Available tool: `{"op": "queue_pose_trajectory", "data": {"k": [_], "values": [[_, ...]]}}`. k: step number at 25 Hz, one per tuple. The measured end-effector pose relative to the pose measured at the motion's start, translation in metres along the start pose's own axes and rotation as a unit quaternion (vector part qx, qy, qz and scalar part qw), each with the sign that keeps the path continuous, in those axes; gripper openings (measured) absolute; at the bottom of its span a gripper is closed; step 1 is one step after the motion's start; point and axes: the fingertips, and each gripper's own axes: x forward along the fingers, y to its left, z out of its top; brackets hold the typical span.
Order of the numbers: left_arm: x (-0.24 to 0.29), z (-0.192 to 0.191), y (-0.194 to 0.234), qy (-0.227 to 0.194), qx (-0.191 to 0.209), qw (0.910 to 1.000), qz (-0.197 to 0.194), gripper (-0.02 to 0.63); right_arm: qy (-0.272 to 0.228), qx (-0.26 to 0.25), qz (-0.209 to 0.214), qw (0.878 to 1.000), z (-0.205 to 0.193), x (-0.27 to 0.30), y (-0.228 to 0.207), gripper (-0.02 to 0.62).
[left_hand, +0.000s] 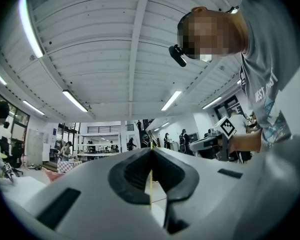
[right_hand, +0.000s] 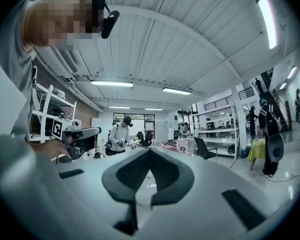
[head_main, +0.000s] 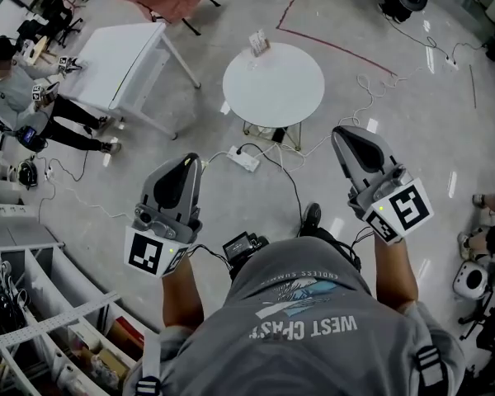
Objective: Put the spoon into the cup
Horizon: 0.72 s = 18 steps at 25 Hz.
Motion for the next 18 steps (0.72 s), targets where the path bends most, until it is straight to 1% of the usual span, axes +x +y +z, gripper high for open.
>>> {"op": "queue_pose_trajectory", "data": {"k": [8,18], "values": [[0.048,-0.003,-0.006,0.021,0.008,0.9992,0.034,0.003,-0.003,0.018,0.041,0.999,-0.002,0.015,-0.056,0.002],[0.086,-0.002,-0.007,0.037,0.021,0.9966,0.070,0.003,-0.006,0.031,0.092,0.995,-0.006,0.034,-0.094,0.002]]}}
